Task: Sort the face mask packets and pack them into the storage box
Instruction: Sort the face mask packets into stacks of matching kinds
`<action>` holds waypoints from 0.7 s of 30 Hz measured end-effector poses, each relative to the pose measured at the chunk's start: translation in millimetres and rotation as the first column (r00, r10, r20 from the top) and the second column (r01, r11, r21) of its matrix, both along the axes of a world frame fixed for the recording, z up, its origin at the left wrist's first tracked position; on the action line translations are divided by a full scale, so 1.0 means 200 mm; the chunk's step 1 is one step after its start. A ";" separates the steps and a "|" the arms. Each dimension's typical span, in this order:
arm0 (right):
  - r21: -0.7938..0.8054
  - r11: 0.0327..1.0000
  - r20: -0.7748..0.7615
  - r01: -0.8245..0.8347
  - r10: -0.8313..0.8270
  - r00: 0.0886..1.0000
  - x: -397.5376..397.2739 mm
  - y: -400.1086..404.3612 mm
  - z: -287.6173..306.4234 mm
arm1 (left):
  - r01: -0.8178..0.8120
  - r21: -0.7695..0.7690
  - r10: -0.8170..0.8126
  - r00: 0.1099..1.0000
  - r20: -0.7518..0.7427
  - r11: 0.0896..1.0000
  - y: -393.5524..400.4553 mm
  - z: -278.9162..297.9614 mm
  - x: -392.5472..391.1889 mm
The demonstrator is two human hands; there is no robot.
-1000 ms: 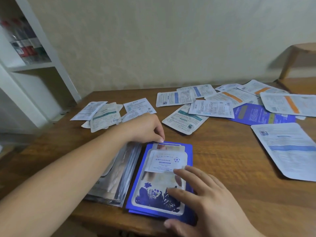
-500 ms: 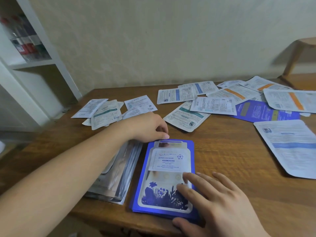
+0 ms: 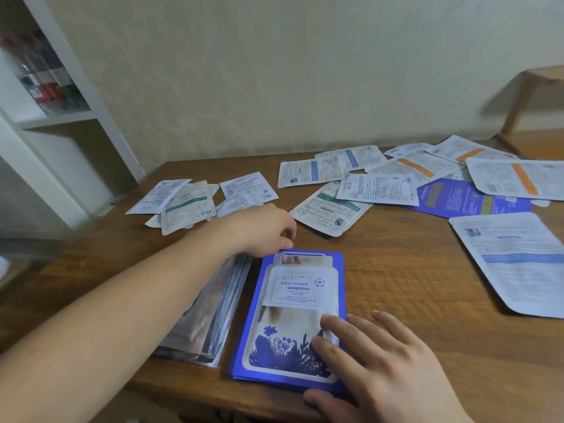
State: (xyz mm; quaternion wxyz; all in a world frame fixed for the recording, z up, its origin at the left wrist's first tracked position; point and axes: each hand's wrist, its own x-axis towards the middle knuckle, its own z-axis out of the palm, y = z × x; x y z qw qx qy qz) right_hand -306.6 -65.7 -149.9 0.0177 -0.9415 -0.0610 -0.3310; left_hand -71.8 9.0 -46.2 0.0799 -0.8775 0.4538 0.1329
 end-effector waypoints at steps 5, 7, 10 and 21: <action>0.042 0.999 -0.027 -0.029 0.030 0.999 0.00 -0.05 0.05 | -0.056 0.007 0.055 0.994 0.098 0.998 -0.01 0.02 -0.01; 0.131 0.991 -0.066 -0.006 0.015 0.998 -0.02 -0.16 0.13 | -0.029 -0.005 0.029 0.985 0.170 1.000 -0.06 0.06 -0.04; 0.096 0.961 -0.293 0.260 -0.223 0.930 -0.04 -0.43 0.27 | 0.077 -0.080 -0.070 0.993 0.095 0.994 -0.24 0.09 -0.13; 0.064 0.683 -0.655 0.728 -0.521 0.547 -0.33 -1.00 0.17 | 0.339 -0.158 -0.346 0.938 -0.020 0.927 -1.07 -0.14 -0.44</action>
